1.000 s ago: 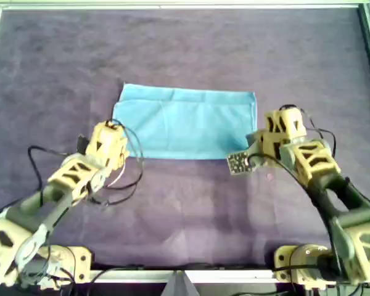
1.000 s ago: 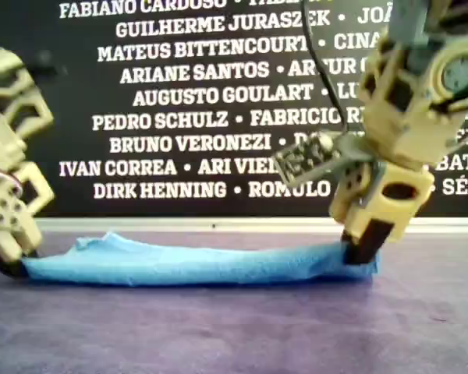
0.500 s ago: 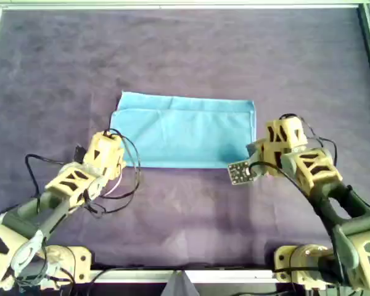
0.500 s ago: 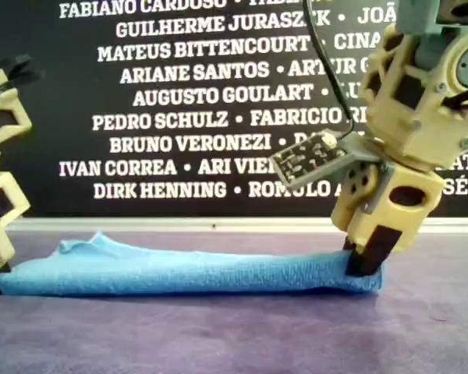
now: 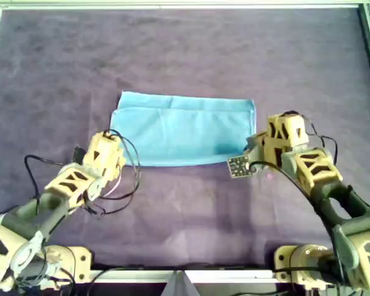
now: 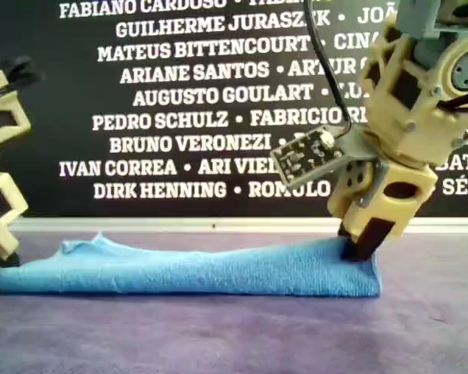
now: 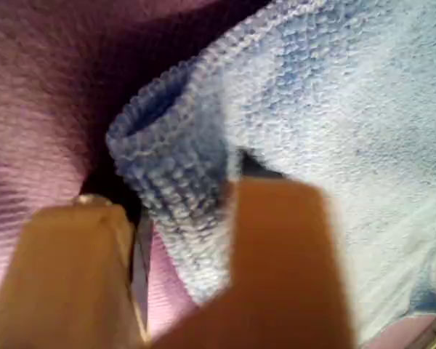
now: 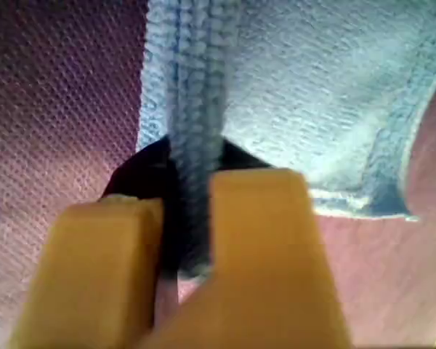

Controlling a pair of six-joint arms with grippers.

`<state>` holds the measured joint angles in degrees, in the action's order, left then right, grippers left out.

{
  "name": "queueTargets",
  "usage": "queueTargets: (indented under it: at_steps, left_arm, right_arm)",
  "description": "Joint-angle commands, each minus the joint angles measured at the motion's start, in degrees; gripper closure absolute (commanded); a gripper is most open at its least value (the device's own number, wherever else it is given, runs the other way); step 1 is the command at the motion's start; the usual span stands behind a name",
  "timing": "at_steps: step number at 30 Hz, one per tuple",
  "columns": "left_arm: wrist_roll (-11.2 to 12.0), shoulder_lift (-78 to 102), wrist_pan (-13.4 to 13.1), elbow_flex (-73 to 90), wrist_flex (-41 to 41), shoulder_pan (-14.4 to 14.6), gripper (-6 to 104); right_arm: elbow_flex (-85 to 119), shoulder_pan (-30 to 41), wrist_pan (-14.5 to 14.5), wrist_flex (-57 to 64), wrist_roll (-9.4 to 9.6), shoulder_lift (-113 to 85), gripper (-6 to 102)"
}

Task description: Fold a cloth

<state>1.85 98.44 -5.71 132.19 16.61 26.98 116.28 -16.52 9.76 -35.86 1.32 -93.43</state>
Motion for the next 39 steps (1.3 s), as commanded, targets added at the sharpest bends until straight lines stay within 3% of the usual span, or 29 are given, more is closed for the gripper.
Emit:
queueTargets:
  at_steps: [1, 4, 8, 22, 30, 36, 39]
  left_arm:
    - [-0.26, 4.31, -0.44, 1.67, 0.35, 0.62, 20]
    - [-0.26, 10.9, -0.53, 6.06, 0.35, 0.53, 11]
    - [-0.26, 25.93, -0.53, 12.66, 0.35, 0.53, 10]
    - [-0.26, 77.52, -0.62, 36.83, 0.35, -0.26, 10]
    - [-0.26, 79.45, -0.62, 39.64, 0.26, -0.35, 10]
    - [-0.26, 79.37, -0.62, 40.17, 0.26, -0.35, 10]
    - [-0.26, 79.37, -0.62, 40.17, 0.26, -0.35, 10]
  right_arm:
    - [1.05, 0.09, 0.18, 1.67, -0.18, -4.22, 52]
    - [3.08, 0.0, 0.35, 1.67, -0.09, -5.71, 40]
    - [5.63, 1.14, -0.44, 1.67, -0.09, -9.58, 32]
    - [31.46, 1.76, -0.53, 2.2, 5.89, -53.26, 30]
    - [49.83, 3.25, -0.62, 2.9, 6.5, -85.69, 30]
    - [57.04, 5.19, 0.35, 2.72, 5.62, -85.52, 30]
    - [57.13, 4.92, 0.18, 1.67, 6.42, -85.43, 30]
